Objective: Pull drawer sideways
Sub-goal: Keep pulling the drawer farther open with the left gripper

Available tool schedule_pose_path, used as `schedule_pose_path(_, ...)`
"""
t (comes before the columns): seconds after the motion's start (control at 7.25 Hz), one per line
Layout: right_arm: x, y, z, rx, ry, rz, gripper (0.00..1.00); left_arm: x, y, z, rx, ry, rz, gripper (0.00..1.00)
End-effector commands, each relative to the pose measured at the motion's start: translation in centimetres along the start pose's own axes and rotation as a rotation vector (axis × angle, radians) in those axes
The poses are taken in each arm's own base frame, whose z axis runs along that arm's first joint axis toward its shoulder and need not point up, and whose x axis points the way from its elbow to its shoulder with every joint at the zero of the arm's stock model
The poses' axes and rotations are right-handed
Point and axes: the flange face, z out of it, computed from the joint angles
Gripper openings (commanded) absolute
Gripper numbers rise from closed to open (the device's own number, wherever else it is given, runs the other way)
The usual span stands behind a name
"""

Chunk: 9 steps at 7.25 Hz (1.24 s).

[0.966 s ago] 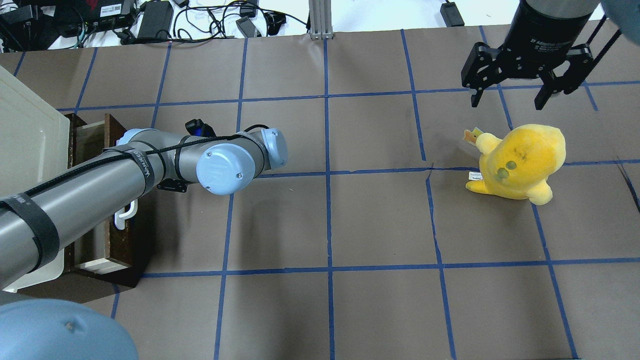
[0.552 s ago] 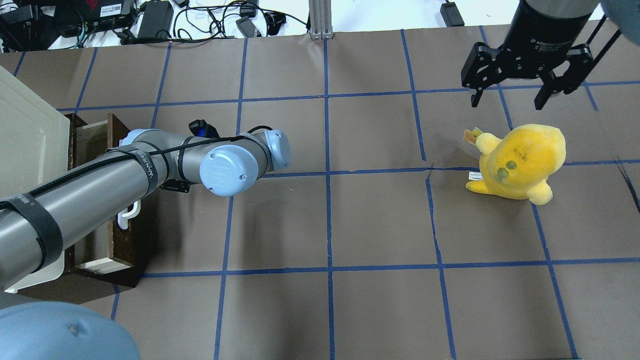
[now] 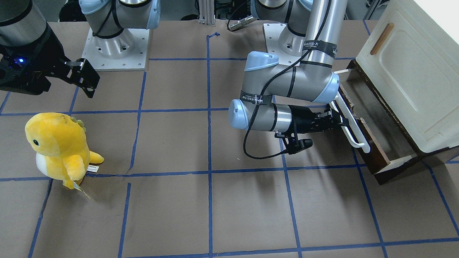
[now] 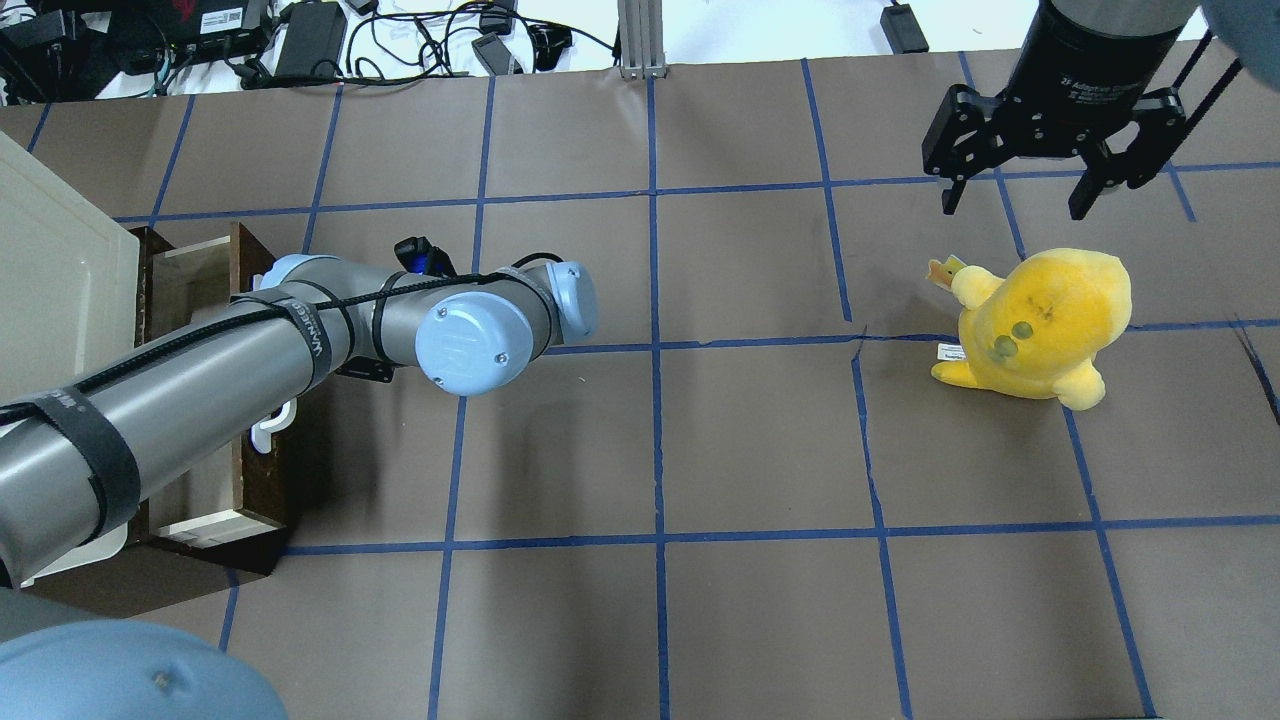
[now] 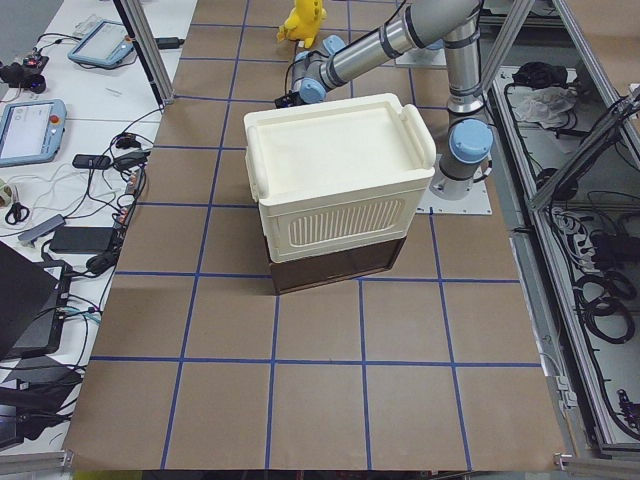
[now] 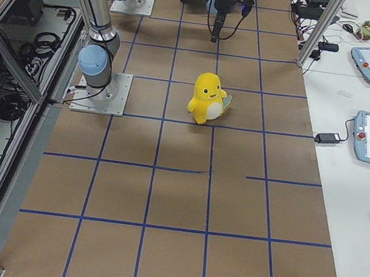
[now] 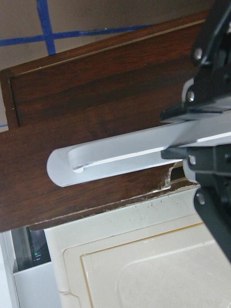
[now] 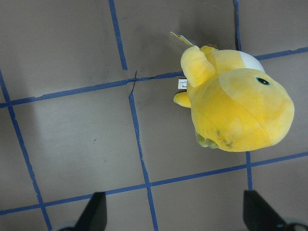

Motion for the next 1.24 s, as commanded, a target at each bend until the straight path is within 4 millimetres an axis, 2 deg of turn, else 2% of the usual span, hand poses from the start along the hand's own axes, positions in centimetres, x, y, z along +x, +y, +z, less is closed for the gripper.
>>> schedule_pose_path(0.0, 0.0, 0.0, 0.0, 0.000, 0.000, 0.000, 1.00, -0.1, -0.1, -0.5, 0.008, 0.002, 0.003, 0.13)
schedule_pose_path(1.1, 0.0, 0.0, 0.0, 0.000, 0.000, 0.000, 1.00, 0.3, 0.4, -1.8, 0.029, 0.002, 0.022, 0.12)
